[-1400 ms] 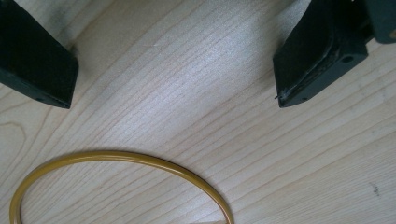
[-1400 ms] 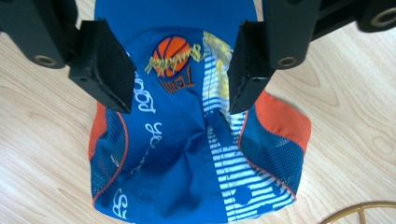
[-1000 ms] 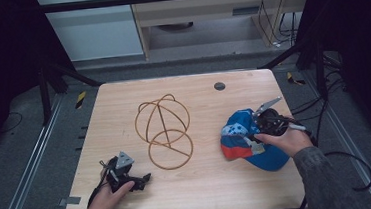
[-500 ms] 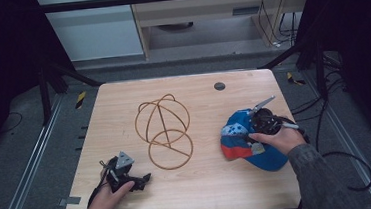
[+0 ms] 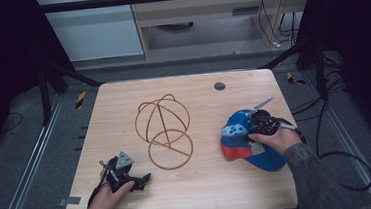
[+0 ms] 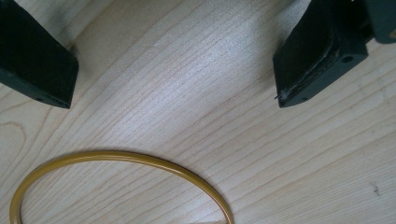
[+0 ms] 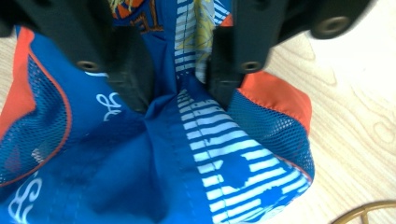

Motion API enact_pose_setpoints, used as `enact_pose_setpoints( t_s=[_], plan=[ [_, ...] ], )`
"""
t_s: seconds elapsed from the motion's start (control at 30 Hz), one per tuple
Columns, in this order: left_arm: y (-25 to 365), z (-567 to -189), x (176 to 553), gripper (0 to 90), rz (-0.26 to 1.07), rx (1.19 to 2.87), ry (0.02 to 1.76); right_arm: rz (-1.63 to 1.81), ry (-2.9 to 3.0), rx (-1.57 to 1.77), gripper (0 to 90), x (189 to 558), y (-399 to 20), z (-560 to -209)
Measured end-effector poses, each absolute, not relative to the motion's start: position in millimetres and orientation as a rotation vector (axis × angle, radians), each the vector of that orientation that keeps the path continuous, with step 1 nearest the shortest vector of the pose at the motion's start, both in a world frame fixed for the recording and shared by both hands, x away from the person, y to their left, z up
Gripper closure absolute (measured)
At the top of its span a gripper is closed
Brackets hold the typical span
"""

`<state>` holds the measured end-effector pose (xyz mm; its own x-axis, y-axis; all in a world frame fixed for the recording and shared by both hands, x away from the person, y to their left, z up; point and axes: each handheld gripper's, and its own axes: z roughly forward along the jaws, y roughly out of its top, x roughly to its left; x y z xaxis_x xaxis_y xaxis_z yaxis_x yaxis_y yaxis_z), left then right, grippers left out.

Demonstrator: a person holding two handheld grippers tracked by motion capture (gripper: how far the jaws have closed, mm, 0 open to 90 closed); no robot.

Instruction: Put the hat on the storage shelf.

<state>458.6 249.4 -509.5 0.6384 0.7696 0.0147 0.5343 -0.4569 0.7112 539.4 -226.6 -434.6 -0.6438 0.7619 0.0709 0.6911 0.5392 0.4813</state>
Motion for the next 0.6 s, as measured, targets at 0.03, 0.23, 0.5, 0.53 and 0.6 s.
enact_pose_setpoints(
  t_s=[0.03, 0.23, 0.5, 0.53, 0.6],
  plan=[
    [249, -509, 459, 0.0, 0.441, 2.171, 1.011, 0.722, 2.636, 1.234, 73.7, 539, -227, -435],
    [249, -509, 459, 0.0, 0.440, 2.171, 1.011, 0.716, 2.663, 1.195, 86.6, 538, -228, -432],
    [249, -509, 459, 0.0, 0.440, 2.173, 1.012, 0.754, 2.645, 1.159, 87.1, 534, -235, -402],
    [249, -509, 459, 0.0, 0.440, 2.173, 1.012, 0.759, 2.643, 1.150, 87.1, 534, -235, -397],
    [249, -509, 459, 0.0, 0.440, 2.173, 1.012, 0.772, 2.642, 1.143, 87.1, 532, -235, -389]
  ],
)
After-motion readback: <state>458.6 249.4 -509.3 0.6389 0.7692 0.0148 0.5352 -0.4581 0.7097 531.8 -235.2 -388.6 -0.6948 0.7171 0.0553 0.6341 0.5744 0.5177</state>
